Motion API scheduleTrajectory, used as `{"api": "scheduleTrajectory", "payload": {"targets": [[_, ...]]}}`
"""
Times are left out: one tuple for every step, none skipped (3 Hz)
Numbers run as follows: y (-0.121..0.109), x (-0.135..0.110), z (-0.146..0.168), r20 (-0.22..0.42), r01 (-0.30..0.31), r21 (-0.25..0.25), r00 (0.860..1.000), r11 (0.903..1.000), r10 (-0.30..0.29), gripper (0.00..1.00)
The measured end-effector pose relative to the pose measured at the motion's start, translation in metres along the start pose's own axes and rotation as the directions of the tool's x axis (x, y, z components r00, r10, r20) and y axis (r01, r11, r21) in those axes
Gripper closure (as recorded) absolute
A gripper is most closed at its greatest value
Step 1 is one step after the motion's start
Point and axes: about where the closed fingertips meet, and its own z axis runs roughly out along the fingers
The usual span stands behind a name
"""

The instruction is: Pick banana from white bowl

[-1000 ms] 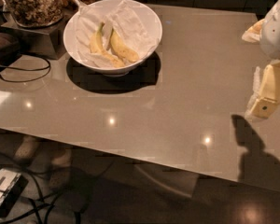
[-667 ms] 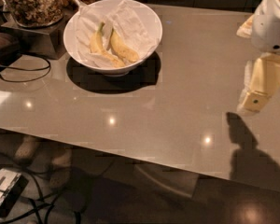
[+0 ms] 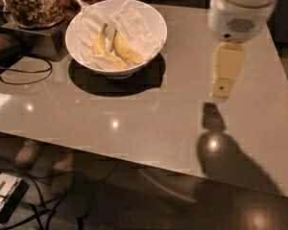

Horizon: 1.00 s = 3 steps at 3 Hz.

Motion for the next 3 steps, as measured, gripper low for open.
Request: {"api": "scheduleTrajectory", "payload": {"targets": [[-0.006, -0.008, -0.002, 0.014, 0.008, 0.026, 1.000, 0.9996, -0.008, 0.00], [-0.013, -0.033, -0.006, 0.095, 0.028, 0.002, 0.995, 0.9996, -0.028, 0.00], [-0.030, -0.069, -0.015, 0.156, 0.064, -0.012, 0.986, 0.9979, -0.061, 0.00]]}}
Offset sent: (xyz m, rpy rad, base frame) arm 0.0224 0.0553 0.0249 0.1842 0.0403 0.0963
